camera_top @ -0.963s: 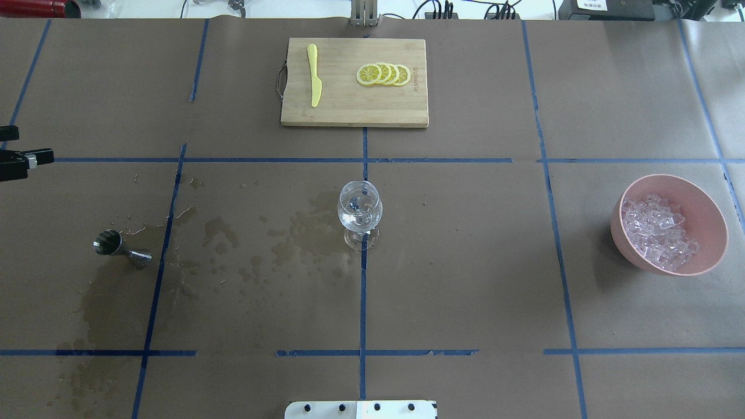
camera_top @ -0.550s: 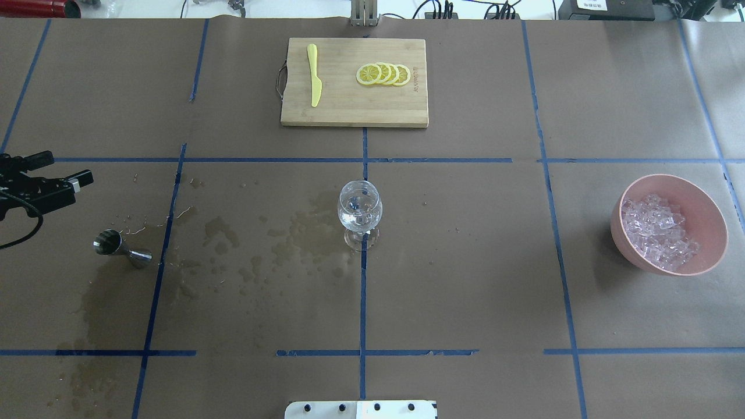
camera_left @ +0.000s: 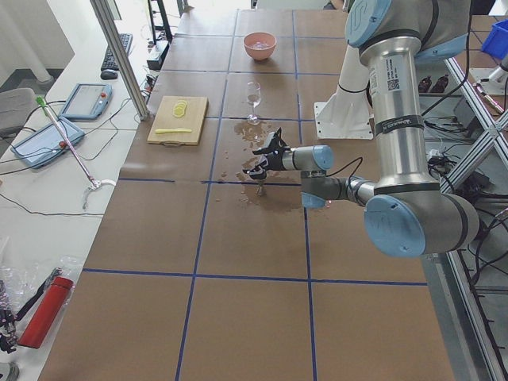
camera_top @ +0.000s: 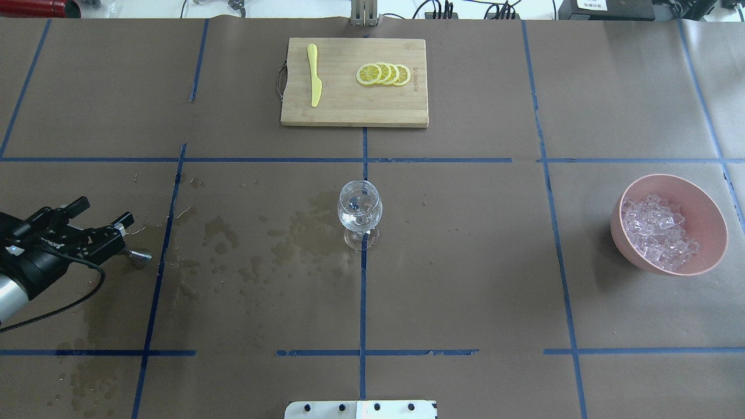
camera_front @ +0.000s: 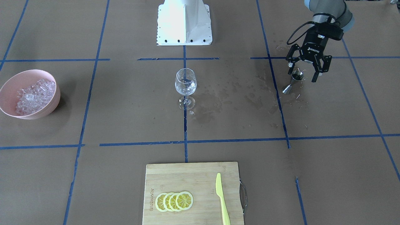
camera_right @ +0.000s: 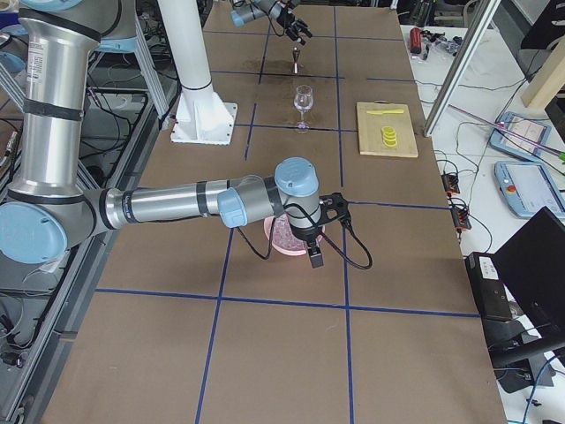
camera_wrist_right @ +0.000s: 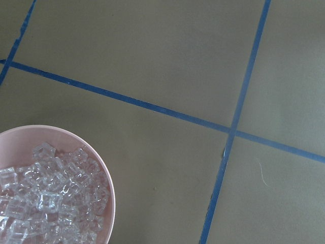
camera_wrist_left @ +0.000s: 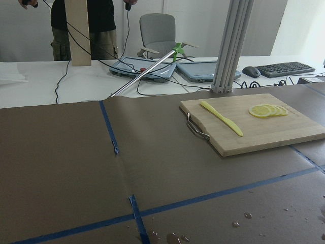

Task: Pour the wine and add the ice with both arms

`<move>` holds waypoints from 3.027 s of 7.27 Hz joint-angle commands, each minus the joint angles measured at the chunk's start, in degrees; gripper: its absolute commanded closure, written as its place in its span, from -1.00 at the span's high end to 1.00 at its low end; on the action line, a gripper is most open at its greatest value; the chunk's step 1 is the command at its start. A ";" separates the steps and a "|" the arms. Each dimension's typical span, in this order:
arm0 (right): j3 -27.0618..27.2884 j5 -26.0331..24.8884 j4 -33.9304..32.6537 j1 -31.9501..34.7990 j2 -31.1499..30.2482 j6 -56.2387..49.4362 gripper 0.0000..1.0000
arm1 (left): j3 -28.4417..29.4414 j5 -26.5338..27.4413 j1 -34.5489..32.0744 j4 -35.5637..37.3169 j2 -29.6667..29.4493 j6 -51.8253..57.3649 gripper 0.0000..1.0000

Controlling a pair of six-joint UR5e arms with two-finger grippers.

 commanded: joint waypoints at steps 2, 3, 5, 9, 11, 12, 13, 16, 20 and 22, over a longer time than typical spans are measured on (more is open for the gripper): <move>0.00 0.00 0.01 0.00 0.06 0.00 1.00 | 3.05 10.81 7.07 -0.12 0.08 -3.12 1.00; 0.00 0.00 0.01 0.00 -0.02 0.00 1.00 | 4.54 11.43 7.42 -0.21 -0.01 -4.25 1.00; -0.09 0.00 0.01 0.00 -0.02 0.00 1.00 | 6.91 14.06 9.43 -0.21 -0.27 -6.44 1.00; 0.00 0.00 0.01 0.00 -0.02 0.00 1.00 | 13.14 18.28 11.99 -0.56 -4.38 -7.60 1.00; 0.00 0.00 0.01 0.00 -0.02 0.00 1.00 | 14.04 18.38 12.35 -0.47 -4.84 -7.60 0.90; 0.00 0.00 0.10 0.00 -0.02 0.00 1.00 | 14.39 18.38 12.43 -0.56 -4.84 -7.60 0.79; 0.00 0.00 0.10 0.00 0.06 0.00 1.00 | 14.57 18.38 12.61 -0.56 -4.84 -7.60 0.61; -0.09 0.00 0.10 0.00 0.06 -0.08 1.00 | 14.57 18.38 12.61 -0.65 -4.84 -7.60 0.49; -0.09 0.00 0.10 0.00 0.06 0.00 1.00 | 14.48 18.74 12.52 -0.65 -4.84 -7.60 0.47; 0.00 0.00 0.10 0.00 0.15 0.00 1.00 | 14.31 18.74 12.52 -0.65 -4.84 -7.60 0.47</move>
